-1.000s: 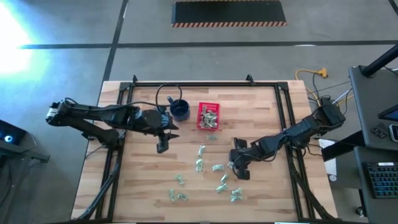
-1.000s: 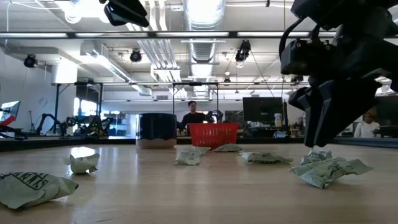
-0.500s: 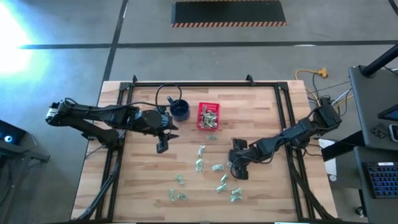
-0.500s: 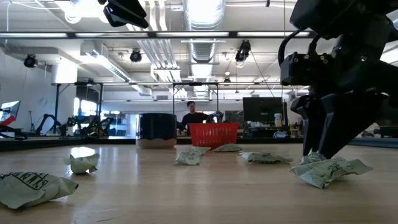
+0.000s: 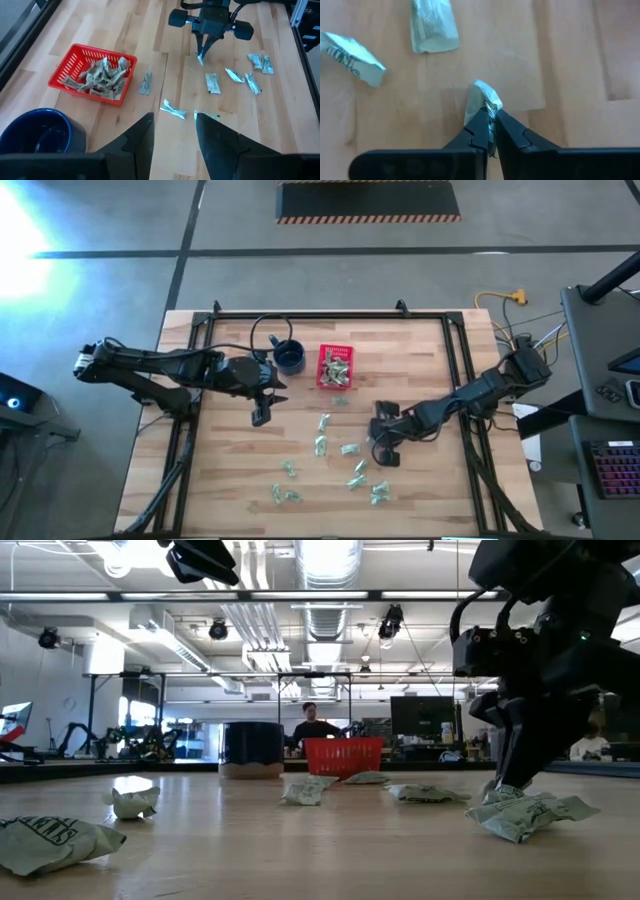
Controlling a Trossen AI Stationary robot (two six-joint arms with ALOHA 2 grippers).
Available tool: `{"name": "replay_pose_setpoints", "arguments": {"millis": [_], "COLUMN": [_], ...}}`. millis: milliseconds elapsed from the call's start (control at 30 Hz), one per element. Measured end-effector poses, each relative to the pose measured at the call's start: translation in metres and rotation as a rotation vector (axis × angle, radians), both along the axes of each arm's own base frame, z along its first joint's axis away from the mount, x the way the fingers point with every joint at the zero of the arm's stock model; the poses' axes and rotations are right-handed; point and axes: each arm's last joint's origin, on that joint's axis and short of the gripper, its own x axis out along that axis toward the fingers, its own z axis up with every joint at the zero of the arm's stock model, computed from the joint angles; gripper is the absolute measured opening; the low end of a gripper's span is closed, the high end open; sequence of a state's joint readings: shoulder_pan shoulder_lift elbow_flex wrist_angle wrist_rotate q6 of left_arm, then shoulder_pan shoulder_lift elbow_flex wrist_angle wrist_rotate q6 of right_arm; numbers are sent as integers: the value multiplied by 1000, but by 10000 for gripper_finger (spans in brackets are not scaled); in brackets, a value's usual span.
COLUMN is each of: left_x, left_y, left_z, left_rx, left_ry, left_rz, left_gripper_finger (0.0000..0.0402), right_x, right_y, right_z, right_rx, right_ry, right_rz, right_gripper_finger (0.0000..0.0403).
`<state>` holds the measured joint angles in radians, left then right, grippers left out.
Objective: Pick and place Stevia / Truvia into bins
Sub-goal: Put the stevia packet into the basket
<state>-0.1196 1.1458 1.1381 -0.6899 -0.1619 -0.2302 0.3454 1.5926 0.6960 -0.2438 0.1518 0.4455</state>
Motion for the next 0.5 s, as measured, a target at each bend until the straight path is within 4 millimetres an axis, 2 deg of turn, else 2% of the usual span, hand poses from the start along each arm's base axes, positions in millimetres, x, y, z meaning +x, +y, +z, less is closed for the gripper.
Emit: {"name": "replay_pose_setpoints", "arguments": {"millis": [267,500], "left_x": [0,2], "left_y": [0,0], "left_z": [-8,-17], "left_rx": [2,-18], "left_ry": [23,21], "left_rz": [0,17], "left_gripper_finger": [130,130], "right_x": [13,35], "right_y": [-16,-56], "right_z": [36,67], "right_rx": [-93,-265], "right_ry": [-168,-271], "right_rz": [-56,-144], "right_gripper_finger": [14,13]}}
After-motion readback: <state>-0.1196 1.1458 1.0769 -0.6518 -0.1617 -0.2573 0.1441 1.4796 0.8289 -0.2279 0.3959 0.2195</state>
